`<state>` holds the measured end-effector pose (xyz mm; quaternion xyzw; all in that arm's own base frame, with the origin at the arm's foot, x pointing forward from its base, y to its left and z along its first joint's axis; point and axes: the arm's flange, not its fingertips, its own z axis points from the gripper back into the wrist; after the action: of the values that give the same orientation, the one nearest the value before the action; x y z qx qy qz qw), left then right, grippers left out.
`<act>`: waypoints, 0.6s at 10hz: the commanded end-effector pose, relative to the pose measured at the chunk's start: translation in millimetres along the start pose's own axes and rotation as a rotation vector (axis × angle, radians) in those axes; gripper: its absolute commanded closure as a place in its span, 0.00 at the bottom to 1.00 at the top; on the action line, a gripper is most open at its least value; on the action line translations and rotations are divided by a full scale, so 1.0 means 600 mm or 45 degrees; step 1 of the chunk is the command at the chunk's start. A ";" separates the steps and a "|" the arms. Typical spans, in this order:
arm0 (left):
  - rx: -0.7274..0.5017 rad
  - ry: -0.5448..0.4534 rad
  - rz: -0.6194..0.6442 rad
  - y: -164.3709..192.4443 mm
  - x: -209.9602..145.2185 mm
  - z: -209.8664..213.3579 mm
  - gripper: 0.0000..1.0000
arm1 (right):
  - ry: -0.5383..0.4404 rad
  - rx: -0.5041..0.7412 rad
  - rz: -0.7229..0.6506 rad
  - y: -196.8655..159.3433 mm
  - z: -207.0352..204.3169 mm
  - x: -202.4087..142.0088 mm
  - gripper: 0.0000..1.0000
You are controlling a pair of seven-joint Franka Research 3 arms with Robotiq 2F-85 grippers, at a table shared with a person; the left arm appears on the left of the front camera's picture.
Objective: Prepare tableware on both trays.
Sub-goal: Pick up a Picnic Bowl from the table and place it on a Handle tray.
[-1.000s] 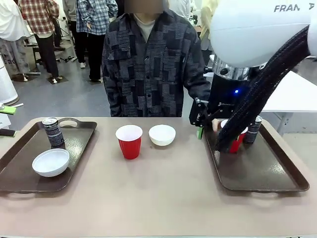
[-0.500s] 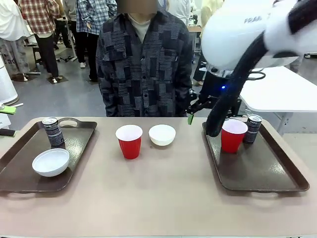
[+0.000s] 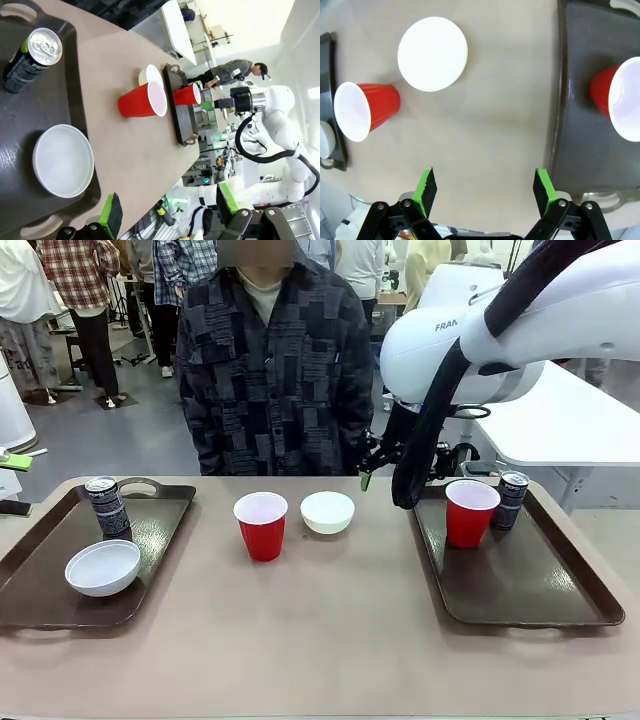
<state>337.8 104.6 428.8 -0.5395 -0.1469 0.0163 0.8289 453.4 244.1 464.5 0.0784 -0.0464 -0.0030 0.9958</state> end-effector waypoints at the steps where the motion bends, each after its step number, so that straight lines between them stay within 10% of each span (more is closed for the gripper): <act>1: -0.028 -0.012 -0.012 -0.001 0.001 -0.002 0.00 | -0.012 -0.029 -0.025 -0.002 0.019 -0.026 0.00; 6: -0.028 -0.012 -0.012 -0.001 0.001 -0.002 0.00 | 0.060 -0.221 0.092 0.091 -0.078 0.115 0.00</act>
<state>337.7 104.5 428.8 -0.5397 -0.1470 0.0163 0.8288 502.8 281.8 427.9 0.0198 -0.0353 0.0301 0.9987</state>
